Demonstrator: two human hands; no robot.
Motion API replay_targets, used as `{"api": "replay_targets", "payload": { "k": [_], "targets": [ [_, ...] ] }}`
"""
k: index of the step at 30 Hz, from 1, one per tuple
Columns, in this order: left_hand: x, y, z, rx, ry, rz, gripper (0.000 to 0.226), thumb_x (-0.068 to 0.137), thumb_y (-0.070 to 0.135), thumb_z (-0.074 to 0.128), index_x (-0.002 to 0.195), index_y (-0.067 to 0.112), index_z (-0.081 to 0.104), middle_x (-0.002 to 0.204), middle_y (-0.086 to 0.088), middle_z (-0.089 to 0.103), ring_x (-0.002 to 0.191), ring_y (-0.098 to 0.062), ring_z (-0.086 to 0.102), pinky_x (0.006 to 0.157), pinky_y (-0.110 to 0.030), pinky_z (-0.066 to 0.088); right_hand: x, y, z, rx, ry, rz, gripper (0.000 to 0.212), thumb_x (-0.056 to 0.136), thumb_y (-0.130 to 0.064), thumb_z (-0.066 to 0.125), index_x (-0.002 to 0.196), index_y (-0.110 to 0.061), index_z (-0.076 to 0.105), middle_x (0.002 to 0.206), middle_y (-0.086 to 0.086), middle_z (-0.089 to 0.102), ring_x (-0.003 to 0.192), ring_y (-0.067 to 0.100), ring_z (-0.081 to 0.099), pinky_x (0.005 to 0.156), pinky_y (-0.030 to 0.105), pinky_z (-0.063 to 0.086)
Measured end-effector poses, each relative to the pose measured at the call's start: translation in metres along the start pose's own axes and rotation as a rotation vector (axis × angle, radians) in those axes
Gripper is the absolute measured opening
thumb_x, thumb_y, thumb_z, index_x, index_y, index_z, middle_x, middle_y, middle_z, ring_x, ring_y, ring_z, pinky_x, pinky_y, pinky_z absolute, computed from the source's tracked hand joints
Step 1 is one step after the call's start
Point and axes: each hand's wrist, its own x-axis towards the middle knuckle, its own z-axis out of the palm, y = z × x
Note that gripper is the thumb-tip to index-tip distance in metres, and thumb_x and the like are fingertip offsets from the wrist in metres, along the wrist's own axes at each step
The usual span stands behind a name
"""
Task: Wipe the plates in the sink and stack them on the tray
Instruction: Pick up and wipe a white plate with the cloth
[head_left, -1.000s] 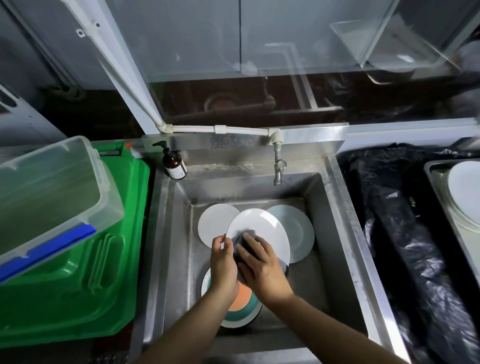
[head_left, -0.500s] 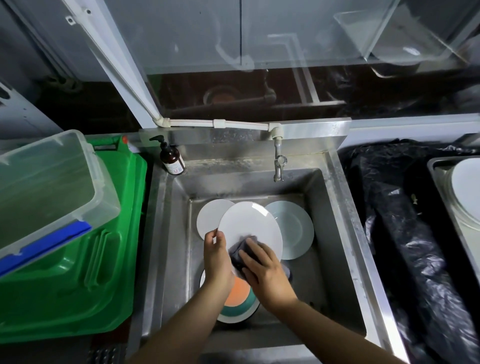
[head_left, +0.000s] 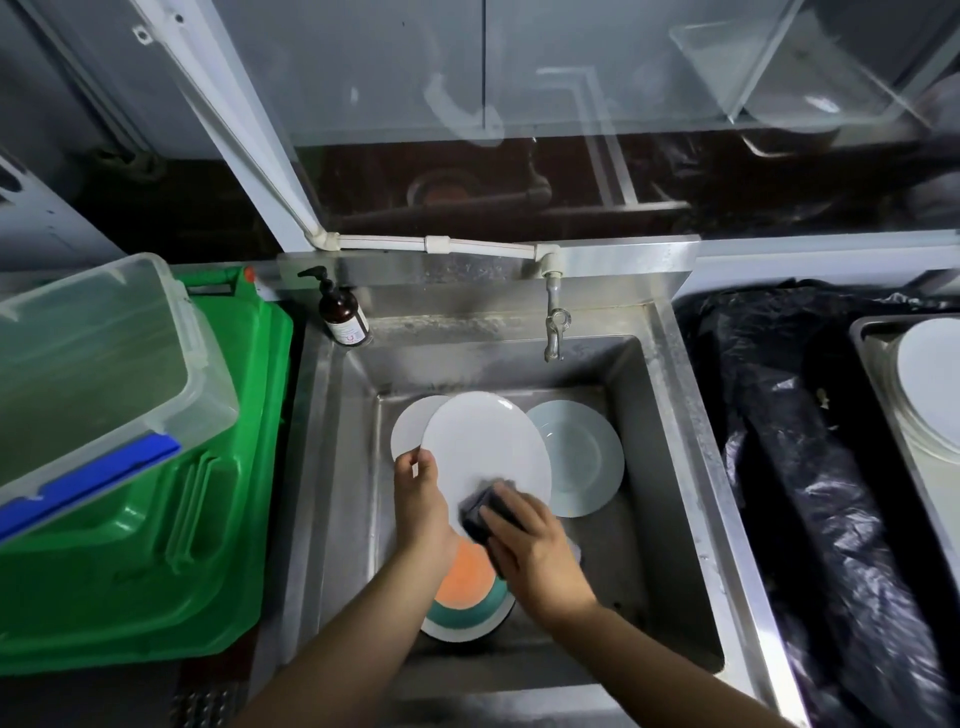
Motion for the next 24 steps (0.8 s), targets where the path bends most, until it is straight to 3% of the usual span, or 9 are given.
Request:
{"api": "replay_targets", "payload": {
  "k": [5, 7, 10, 13, 16, 19, 24],
  "targets": [
    [-0.015, -0.006, 0.005, -0.059, -0.05, -0.078, 0.01, 0.103, 0.036, 0.05, 0.098, 0.034, 0.059, 0.114, -0.013, 0.068, 0.104, -0.036, 0.067, 0.095, -0.056, 0.055, 0.03, -0.017, 0.002, 0.051, 0.083, -0.032, 0.033, 0.094, -0.028, 0.05, 0.112, -0.013, 0.074, 0.128, 0.013, 0.063, 0.111, 0.027, 0.052, 0.098, 0.029, 0.046],
    [-0.022, -0.011, 0.004, -0.036, -0.083, -0.104, 0.009, 0.1, 0.034, 0.055, 0.104, 0.027, 0.058, 0.113, -0.017, 0.069, 0.099, -0.033, 0.068, 0.089, -0.049, 0.055, 0.056, -0.016, 0.0, 0.057, 0.087, 0.037, 0.037, 0.093, -0.029, 0.046, 0.111, -0.012, 0.074, 0.127, 0.013, 0.064, 0.106, 0.032, 0.056, 0.094, 0.033, 0.05],
    [-0.023, -0.015, 0.005, -0.074, -0.128, -0.162, 0.043, 0.081, 0.042, 0.064, 0.115, 0.016, 0.059, 0.118, -0.021, 0.068, 0.101, -0.032, 0.069, 0.084, -0.042, 0.054, 0.071, -0.015, -0.001, 0.048, 0.038, 0.076, 0.041, 0.095, -0.033, 0.044, 0.115, -0.013, 0.073, 0.132, 0.012, 0.062, 0.103, 0.039, 0.06, 0.091, 0.043, 0.053],
    [-0.016, -0.006, 0.004, -0.083, -0.045, -0.105, 0.01, 0.103, 0.027, 0.051, 0.105, 0.018, 0.055, 0.106, -0.019, 0.067, 0.091, -0.033, 0.069, 0.078, -0.042, 0.057, 0.045, -0.025, -0.003, 0.053, 0.084, -0.052, 0.037, 0.1, -0.033, 0.045, 0.109, -0.013, 0.075, 0.123, 0.012, 0.065, 0.099, 0.033, 0.061, 0.087, 0.037, 0.054],
    [-0.003, 0.0, 0.001, -0.121, -0.024, -0.114, 0.011, 0.105, 0.028, 0.048, 0.097, 0.025, 0.054, 0.104, -0.014, 0.063, 0.091, -0.036, 0.068, 0.082, -0.054, 0.059, 0.011, -0.027, -0.002, 0.102, 0.019, -0.104, 0.034, 0.099, -0.034, 0.049, 0.116, -0.015, 0.073, 0.13, 0.01, 0.062, 0.109, 0.033, 0.061, 0.094, 0.038, 0.054],
    [-0.004, -0.003, -0.004, -0.047, -0.017, -0.104, 0.011, 0.104, 0.031, 0.048, 0.095, 0.028, 0.054, 0.11, -0.012, 0.062, 0.096, -0.033, 0.065, 0.083, -0.049, 0.057, 0.012, -0.013, 0.007, 0.049, -0.066, -0.155, 0.033, 0.095, -0.032, 0.053, 0.119, -0.017, 0.071, 0.133, 0.009, 0.06, 0.11, 0.035, 0.059, 0.095, 0.04, 0.054],
    [-0.011, -0.018, -0.004, 0.101, -0.068, -0.03, 0.014, 0.107, 0.031, 0.046, 0.095, 0.026, 0.053, 0.1, -0.005, 0.061, 0.091, -0.026, 0.057, 0.081, -0.039, 0.048, 0.071, 0.011, 0.011, 0.029, -0.105, 0.162, 0.037, 0.098, -0.028, 0.046, 0.129, -0.027, 0.065, 0.141, 0.002, 0.054, 0.114, 0.036, 0.05, 0.1, 0.042, 0.046]
  ]
}}
